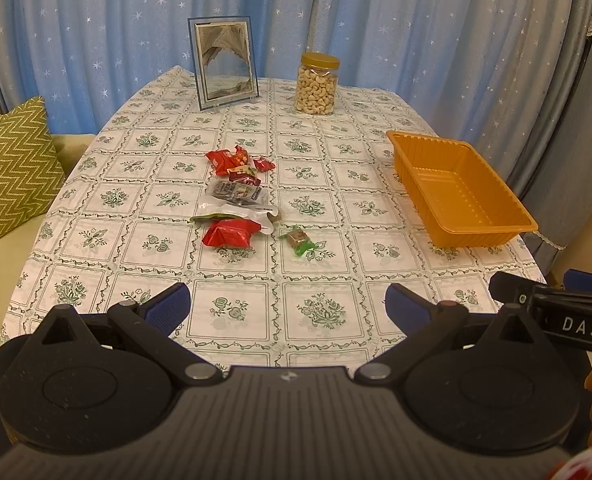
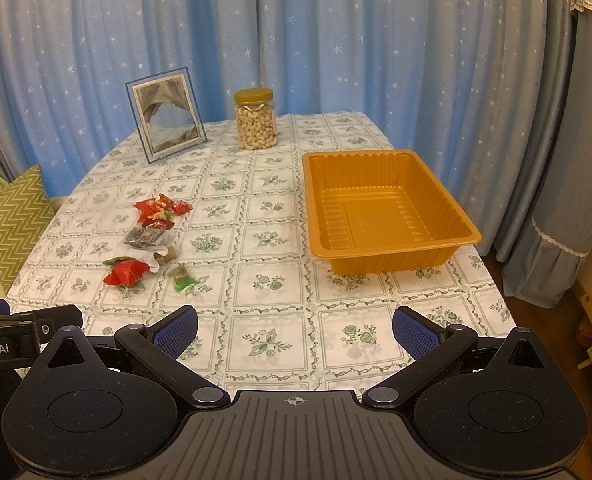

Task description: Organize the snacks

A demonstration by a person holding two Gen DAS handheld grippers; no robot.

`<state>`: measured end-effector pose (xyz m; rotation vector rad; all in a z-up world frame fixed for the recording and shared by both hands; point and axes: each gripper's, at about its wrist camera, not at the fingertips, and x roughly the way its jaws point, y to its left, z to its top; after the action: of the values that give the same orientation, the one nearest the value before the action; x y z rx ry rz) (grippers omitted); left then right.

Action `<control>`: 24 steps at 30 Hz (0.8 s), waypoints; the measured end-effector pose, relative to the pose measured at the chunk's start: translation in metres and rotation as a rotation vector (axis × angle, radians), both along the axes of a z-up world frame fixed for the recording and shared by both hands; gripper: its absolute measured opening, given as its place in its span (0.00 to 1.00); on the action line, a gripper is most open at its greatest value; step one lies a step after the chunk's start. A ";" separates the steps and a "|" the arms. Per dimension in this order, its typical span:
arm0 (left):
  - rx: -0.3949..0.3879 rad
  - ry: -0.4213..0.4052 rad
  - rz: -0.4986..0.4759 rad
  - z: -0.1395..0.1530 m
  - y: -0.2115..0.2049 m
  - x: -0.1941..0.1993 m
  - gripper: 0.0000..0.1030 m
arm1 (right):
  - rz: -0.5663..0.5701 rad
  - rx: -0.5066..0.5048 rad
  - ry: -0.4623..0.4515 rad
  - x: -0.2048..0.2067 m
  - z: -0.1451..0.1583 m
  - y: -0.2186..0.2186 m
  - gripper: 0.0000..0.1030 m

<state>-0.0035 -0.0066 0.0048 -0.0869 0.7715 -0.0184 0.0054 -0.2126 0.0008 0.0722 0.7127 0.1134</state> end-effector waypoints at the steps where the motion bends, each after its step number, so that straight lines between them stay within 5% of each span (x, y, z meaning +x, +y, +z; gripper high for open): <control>1: 0.000 0.000 0.001 0.000 0.000 0.000 1.00 | 0.000 0.000 0.000 0.000 0.000 0.000 1.00; 24: -0.043 0.039 0.025 -0.024 0.025 0.019 1.00 | 0.021 -0.001 0.054 0.022 -0.030 0.008 1.00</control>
<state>0.0151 0.0185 -0.0189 -0.1383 0.8092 -0.0101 0.0276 -0.2041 -0.0292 0.0672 0.7672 0.1319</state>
